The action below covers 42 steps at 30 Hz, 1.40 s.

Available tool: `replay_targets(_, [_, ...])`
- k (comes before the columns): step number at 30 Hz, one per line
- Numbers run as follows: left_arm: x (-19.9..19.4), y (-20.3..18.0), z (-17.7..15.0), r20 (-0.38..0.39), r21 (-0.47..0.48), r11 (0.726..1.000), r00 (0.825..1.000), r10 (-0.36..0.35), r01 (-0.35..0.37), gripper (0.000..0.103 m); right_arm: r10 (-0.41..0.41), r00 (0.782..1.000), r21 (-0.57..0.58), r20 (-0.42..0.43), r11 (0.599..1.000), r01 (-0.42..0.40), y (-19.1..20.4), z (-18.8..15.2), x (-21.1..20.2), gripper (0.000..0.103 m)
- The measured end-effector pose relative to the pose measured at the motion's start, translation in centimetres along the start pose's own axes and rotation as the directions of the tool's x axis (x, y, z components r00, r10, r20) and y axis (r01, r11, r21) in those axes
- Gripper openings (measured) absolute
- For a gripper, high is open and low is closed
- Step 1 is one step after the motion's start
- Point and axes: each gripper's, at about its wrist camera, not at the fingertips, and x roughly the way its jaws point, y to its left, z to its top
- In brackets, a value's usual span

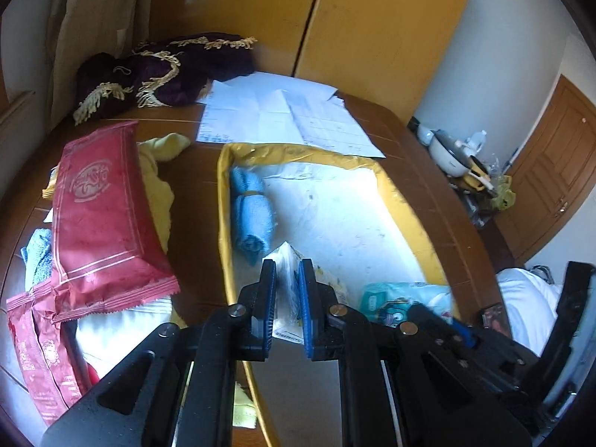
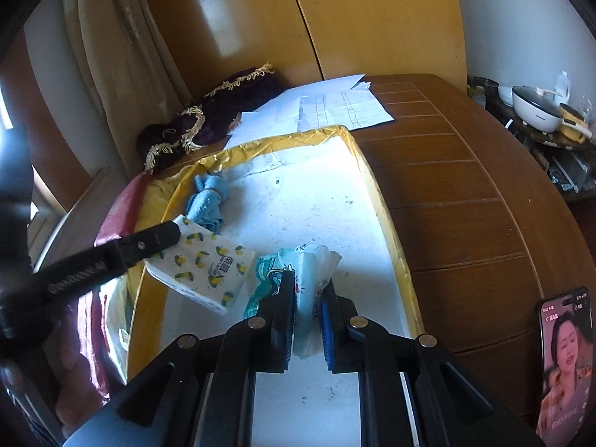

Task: Organize soft objects
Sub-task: 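Carry both held packs over the yellow-rimmed tray, then lower both packs into the tray and open both tools, then move both open tools back over the pile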

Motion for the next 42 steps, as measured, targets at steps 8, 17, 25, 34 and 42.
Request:
replay_targets(8, [0.2,0.9,-0.3,-0.009,-0.027,1.000,1.000,-0.004,0.004,0.010,-0.015,1.000,-0.032,0.004,0.999,0.015,1.5,-0.3,0.3,0.014])
replay_targets(17, [-0.2,2.0,-0.3,-0.040,-0.069,0.996,0.998,-0.053,0.050,0.015,-0.027,0.999,0.045,0.023,0.999,0.026,0.1,-0.2,-0.1,0.037])
replay_targets(25, [-3.8,2.2,-0.4,0.086,-0.075,0.991,0.991,-0.103,0.110,0.065,-0.061,0.989,0.016,0.135,0.998,0.060,1.2,0.2,-3.0,0.054])
replay_targets(34, [-6.6,4.0,-1.3,0.129,-0.104,0.989,0.987,-0.095,0.108,0.065,0.094,0.987,0.030,0.131,0.995,-0.098,2.5,0.0,-3.6,0.054])
replay_targets(42, [-7.6,6.1,-3.7,0.133,-0.133,0.991,0.991,0.004,0.014,0.065,0.192,0.978,-0.018,0.083,0.981,-0.191,5.3,-0.8,-3.0,0.054])
